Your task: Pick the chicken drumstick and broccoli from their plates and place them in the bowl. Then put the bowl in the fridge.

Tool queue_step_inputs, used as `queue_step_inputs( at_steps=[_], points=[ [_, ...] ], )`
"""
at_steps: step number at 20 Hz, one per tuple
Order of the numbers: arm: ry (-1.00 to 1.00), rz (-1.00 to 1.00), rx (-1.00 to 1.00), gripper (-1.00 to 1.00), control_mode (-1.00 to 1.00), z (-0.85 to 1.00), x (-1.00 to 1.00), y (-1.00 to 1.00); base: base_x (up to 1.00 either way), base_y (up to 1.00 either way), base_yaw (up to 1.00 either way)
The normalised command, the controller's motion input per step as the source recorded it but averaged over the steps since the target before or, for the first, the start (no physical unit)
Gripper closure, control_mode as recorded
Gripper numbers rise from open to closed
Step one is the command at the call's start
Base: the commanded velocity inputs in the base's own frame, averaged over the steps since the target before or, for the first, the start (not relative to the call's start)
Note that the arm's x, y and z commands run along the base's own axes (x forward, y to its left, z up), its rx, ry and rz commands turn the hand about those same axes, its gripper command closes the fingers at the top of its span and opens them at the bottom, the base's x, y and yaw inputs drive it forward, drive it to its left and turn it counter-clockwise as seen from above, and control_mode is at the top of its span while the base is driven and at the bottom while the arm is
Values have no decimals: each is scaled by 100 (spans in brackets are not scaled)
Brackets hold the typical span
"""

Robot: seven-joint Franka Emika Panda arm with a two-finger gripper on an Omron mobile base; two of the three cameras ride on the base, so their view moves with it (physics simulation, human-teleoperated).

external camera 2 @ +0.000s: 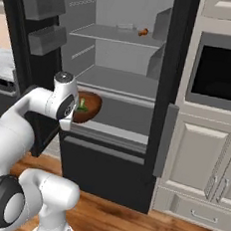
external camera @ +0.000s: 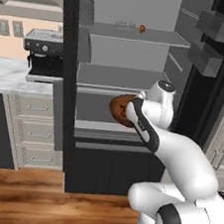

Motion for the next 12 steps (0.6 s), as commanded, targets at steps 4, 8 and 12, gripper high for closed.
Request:
queue_step_inputs(
  at_steps=[4,8,12],
  points=[
    [0,0,0,100,100,0,0,0,62,21,-33],
    [0,0,0,100,100,0,0,0,50,45,-21],
    [0,0,0,100,100,0,0,0,42,37,0]
  ],
)
